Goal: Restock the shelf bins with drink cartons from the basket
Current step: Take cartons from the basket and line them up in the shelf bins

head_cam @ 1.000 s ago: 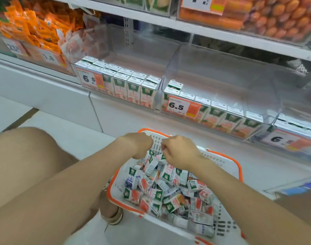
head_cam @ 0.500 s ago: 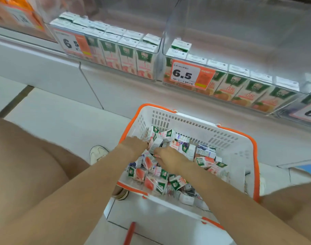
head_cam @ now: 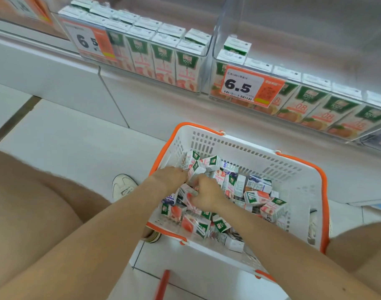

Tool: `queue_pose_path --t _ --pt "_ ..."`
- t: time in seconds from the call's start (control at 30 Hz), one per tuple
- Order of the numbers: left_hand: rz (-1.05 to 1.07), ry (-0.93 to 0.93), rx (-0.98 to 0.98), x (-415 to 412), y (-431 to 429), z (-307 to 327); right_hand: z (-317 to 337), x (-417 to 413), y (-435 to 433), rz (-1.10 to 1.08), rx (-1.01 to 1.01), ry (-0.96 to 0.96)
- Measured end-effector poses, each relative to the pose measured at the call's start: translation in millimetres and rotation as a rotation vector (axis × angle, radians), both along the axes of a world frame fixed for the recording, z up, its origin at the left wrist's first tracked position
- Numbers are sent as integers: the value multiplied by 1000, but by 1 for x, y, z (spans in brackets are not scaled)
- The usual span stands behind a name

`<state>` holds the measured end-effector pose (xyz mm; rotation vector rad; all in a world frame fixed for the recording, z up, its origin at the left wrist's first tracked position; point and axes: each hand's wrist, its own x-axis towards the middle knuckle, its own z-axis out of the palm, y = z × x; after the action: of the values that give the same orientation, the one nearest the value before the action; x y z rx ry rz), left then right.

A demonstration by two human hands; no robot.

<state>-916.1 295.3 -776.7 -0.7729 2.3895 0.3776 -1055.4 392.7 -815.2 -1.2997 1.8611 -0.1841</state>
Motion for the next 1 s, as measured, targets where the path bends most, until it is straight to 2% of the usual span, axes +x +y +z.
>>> queue_pose_path --t 0.13,0.23,0.3,0.5,0.6,0.67,0.73,0.8,1.0 --pt "101 63 48 -1 0 7 20 -33 2 -240 90 -205" --pt "232 217 144 -11 -4 24 46 -52 12 -488 98 -524" --pt "288 344 186 -20 -5 41 65 -60 18 -536 59 -617" --pt "380 614 272 -34 -3 97 134 -71 35 -517 -97 -664" --pt "358 696 314 -36 0 130 170 -76 45 -348 -231 -430" --pt "336 757 333 -38 5 155 194 -78 46 -345 -330 -217" --pt "327 822 311 -41 9 180 217 -80 45 -376 -387 -122" --pt "361 900 291 -43 13 203 239 -85 44 -411 -464 -163" --pt "536 1115 390 -44 11 234 285 -84 37 -435 -615 -545"
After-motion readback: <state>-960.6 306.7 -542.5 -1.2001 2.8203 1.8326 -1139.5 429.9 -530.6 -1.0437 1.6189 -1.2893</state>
